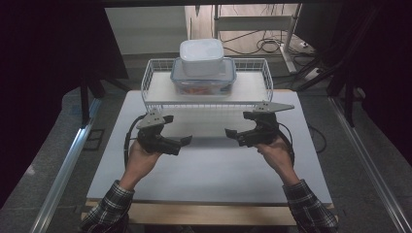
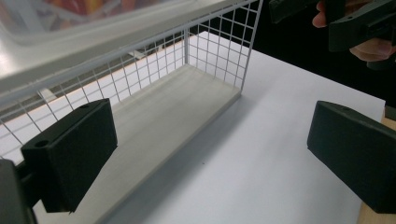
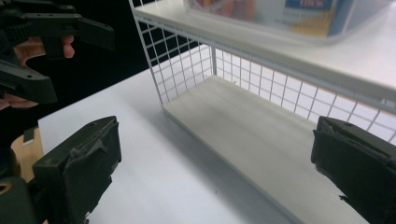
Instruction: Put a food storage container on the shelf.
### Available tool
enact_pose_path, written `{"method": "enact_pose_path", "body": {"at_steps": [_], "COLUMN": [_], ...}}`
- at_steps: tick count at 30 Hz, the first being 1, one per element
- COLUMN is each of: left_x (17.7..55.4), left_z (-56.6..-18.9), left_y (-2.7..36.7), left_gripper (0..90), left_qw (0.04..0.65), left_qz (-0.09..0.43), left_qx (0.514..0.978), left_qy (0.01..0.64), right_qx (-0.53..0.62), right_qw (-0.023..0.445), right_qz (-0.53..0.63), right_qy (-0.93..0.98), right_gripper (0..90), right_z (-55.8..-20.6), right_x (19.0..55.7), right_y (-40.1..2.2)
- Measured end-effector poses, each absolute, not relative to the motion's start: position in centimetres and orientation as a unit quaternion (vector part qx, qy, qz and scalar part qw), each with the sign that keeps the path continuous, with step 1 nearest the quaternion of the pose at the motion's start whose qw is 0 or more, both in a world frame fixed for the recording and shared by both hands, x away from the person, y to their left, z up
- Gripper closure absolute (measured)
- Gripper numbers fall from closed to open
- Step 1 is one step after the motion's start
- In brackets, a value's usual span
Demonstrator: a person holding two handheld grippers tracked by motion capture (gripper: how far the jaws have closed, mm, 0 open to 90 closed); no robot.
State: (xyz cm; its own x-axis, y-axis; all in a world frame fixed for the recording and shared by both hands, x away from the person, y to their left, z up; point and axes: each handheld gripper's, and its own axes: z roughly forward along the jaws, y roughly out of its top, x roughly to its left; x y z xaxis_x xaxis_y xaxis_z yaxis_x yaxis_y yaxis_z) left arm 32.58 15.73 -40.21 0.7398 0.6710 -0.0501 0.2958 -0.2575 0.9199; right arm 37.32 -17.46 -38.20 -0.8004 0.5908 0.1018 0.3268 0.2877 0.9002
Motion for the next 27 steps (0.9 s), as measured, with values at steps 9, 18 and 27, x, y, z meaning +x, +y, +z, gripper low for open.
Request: {"method": "enact_pose_path", "body": {"at_steps": [9, 18, 27], "left_x": [31.6, 30.5, 29.0], "left_z": [-42.8, -44.9, -46.1], "left_y": [15.9, 16.6, 17.3], "left_gripper": [1.0, 0.2, 0.1], "left_qw": [0.517, 0.514, 0.510], "left_qz": [0.172, 0.168, 0.176], "left_qx": [0.772, 0.771, 0.769], "left_qy": [0.326, 0.335, 0.342], "right_qx": [0.300, 0.300, 0.306], "right_qw": [0.151, 0.150, 0.139], "right_qz": [0.501, 0.494, 0.493], "right_qy": [0.798, 0.802, 0.802], "right_gripper": [0.0, 0.0, 0.0], "right_z": [-39.7, -41.3, -42.9], "right_x": [36.0, 34.7, 33.8], "right_y": [-18.2, -19.1, -20.0]}}
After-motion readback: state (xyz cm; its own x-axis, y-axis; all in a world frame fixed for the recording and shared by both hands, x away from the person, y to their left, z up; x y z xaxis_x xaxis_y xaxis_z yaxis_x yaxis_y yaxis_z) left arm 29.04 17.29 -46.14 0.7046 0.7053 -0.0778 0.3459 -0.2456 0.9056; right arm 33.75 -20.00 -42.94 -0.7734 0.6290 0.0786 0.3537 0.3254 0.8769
